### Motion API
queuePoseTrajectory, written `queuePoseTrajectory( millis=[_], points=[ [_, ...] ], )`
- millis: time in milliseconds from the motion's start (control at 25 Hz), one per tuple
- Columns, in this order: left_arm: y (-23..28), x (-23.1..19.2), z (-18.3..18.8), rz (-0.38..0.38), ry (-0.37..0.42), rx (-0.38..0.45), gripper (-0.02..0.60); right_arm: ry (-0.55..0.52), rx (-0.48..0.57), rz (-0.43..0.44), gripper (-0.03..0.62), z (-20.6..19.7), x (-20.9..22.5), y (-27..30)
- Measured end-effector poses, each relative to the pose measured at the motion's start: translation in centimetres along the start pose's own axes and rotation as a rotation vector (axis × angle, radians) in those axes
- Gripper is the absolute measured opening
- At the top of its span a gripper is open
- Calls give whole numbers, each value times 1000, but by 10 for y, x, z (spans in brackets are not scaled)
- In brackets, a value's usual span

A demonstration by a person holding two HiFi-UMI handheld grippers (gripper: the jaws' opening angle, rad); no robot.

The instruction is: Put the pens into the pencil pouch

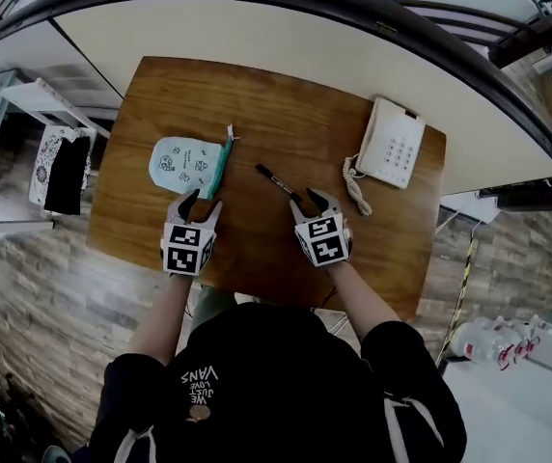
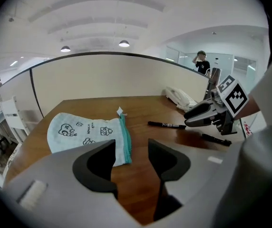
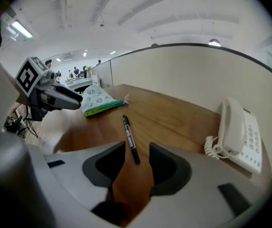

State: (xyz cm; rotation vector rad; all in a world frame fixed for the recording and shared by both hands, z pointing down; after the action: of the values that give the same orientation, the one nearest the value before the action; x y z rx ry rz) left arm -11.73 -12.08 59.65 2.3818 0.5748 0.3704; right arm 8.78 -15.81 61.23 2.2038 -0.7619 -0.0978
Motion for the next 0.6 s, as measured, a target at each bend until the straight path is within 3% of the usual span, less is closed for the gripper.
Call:
queuePoseTrajectory(
  millis=[600],
  points=[
    [48,-5,-6,-79,146,-116,201,-4,-63,-15,108,-8,1,26]
  ],
)
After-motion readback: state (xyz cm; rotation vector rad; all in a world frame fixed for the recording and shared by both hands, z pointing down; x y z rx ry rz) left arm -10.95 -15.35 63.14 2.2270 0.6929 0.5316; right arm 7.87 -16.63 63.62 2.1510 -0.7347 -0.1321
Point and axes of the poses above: the fingertips, and each gripper's own axes: y forward along the fingers, x to its right, z out of its top, the point moved 2 cm from there along -y, backward along the fingers, and after that the axes turned 14 degrees about y, right-handed, at the moved point
